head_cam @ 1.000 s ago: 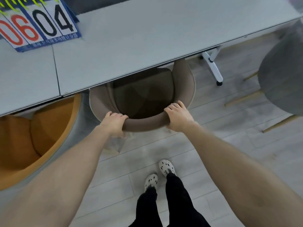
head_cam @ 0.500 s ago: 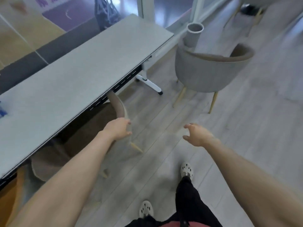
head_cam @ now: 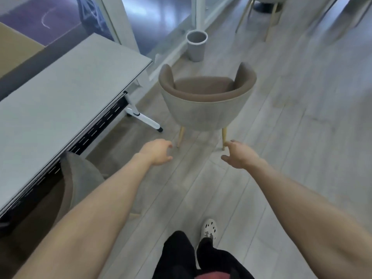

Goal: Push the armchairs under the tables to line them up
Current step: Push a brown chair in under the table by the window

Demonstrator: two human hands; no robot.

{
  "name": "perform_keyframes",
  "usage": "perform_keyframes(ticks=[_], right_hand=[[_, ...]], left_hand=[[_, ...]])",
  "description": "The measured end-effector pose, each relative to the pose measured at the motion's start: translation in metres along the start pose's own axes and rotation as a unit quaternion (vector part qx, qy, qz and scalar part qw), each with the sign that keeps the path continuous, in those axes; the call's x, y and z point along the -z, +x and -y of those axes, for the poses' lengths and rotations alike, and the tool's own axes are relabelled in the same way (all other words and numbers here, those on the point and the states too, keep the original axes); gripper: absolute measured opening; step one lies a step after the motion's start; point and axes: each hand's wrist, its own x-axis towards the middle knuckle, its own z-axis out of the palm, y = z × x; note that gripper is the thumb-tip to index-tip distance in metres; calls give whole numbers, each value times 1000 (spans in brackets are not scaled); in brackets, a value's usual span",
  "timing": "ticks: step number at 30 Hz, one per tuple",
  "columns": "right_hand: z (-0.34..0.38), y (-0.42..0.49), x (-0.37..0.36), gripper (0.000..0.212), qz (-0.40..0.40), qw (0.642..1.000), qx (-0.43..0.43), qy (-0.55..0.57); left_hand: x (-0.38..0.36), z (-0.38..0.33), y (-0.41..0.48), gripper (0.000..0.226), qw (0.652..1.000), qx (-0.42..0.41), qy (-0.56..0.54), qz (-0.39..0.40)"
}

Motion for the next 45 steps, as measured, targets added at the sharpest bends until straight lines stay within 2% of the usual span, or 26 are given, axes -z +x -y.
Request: perform_keyframes(ticks=[6, 11, 14, 16, 21, 24, 29, 36, 42, 45], right_hand=[[-17, 88, 48, 57, -49, 998, 29, -18], [-17, 162, 80, 78, -109, 989, 67, -75], [-20, 206, 93, 90, -108, 986, 80, -103], [-24, 235, 99, 97, -72, 986, 83, -127], [-37, 281, 100, 97, 14, 984, 82, -159], [-41, 291, 92, 93, 8, 985, 88, -148], [-49, 295, 84, 68, -17, 983, 109, -145], [-77, 301, 95, 68, 20, 977, 154, -145], [-153, 322, 128, 70, 36, 950, 243, -194], [-194, 338, 149, 75, 50, 925, 296, -234]], left_hand=[[33, 8, 82, 62, 1000, 15, 3, -24], [61, 22, 165, 77, 994, 1, 29, -103], [77, 26, 214, 92, 991, -20, 53, -122], [83, 28, 242, 96, 991, -46, 67, -107], [80, 38, 296, 90, 991, -73, 103, -41], [78, 39, 322, 89, 989, -85, 121, -9], [72, 37, 337, 82, 987, -100, 126, 7], [60, 5, 322, 75, 997, -31, 67, -11], [34, -82, 309, 61, 996, 70, 29, -43], [17, -141, 299, 62, 990, 131, 5, -55]])
